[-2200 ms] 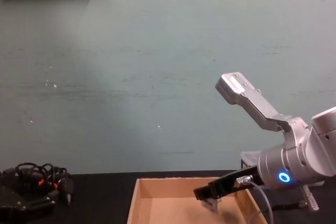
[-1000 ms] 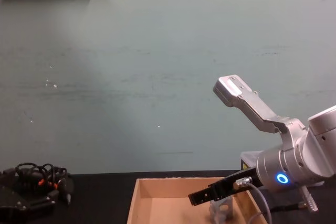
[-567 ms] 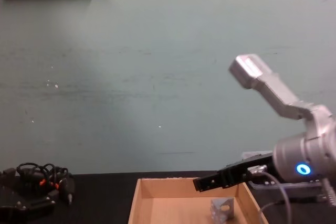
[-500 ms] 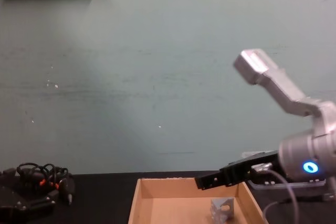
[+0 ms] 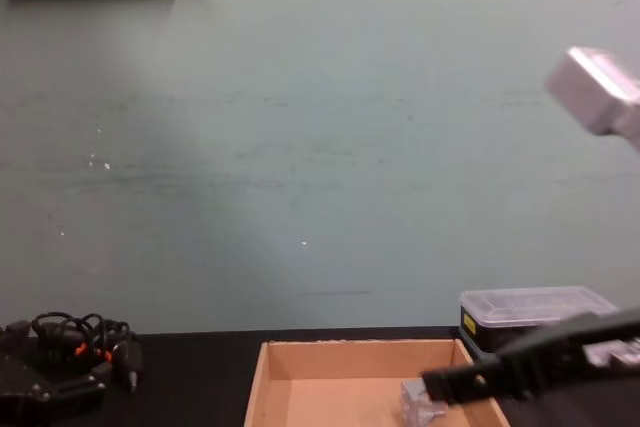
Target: Use one hand to pick up the angle iron from the table and place it into the box.
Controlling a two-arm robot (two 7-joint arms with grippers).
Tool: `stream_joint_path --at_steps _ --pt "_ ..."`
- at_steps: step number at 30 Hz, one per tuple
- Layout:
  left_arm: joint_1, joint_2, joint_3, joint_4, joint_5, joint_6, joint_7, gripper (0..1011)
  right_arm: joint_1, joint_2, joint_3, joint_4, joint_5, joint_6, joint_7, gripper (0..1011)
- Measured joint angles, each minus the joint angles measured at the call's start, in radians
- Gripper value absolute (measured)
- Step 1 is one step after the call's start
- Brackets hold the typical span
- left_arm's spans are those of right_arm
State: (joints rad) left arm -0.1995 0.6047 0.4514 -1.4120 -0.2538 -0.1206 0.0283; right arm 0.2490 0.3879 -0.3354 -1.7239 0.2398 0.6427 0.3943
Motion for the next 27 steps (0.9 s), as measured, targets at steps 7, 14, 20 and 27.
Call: stream_joint_path --at_steps 7,14,20,27 --pt "0.000 0.000 0.000 0.000 0.000 0.000 0.000 1011 -0.124 0.079 0.026 -0.124 0.024 0.015 -0.002 1000" --pt "0.000 0.000 0.000 0.000 0.000 0.000 0.000 1011 -0.188 0.125 0.000 -0.159 0.023 0.011 -0.002 1000" --pt "0.000 0.000 0.000 0.000 0.000 0.000 0.000 1011 -0.191 0.115 -0.016 -0.135 0.018 0.007 -0.019 1000" --pt "0.000 0.000 0.000 0.000 0.000 0.000 0.000 1011 -0.175 0.092 -0.028 -0.101 0.001 0.003 -0.038 1000"
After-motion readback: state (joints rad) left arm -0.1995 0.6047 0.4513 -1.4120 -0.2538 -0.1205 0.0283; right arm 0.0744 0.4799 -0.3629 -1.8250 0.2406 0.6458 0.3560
